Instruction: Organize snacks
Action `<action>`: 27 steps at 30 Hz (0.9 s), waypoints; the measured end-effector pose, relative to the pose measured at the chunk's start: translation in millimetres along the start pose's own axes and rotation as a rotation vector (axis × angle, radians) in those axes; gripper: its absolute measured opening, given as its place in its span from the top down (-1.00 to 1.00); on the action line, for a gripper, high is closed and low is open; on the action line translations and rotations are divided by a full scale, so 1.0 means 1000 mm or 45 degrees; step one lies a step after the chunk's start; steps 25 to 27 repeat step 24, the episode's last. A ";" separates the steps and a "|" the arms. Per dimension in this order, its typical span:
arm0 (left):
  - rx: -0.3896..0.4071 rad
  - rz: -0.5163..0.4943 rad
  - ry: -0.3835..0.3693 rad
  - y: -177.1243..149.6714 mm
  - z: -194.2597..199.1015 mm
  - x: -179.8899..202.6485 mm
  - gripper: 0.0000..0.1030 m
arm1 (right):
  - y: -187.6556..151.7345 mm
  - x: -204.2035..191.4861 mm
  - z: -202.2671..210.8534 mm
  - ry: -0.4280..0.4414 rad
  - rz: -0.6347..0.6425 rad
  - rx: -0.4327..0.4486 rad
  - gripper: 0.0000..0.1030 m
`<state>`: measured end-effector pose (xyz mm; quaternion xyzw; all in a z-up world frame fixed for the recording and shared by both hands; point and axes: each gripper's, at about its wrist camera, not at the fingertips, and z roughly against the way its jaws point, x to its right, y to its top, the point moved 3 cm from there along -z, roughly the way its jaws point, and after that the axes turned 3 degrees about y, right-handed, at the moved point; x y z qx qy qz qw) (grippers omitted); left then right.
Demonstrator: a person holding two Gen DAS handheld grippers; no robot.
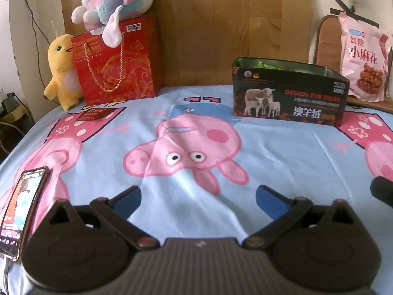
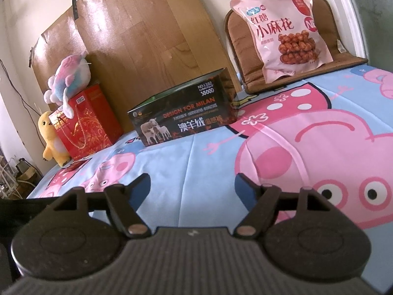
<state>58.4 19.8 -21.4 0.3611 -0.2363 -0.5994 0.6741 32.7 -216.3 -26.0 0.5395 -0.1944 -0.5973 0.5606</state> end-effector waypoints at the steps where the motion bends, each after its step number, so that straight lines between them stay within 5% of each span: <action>1: 0.003 -0.001 0.007 0.000 0.000 0.000 -0.99 | 0.000 0.000 0.000 0.001 -0.001 0.000 -0.51; 16: 0.105 -0.037 0.017 0.006 0.017 0.003 -1.00 | 0.000 -0.001 0.000 0.015 0.015 0.004 -0.54; 27: 0.151 -0.011 -0.104 0.010 0.029 0.005 -0.99 | 0.000 0.000 0.000 0.015 0.015 0.004 -0.54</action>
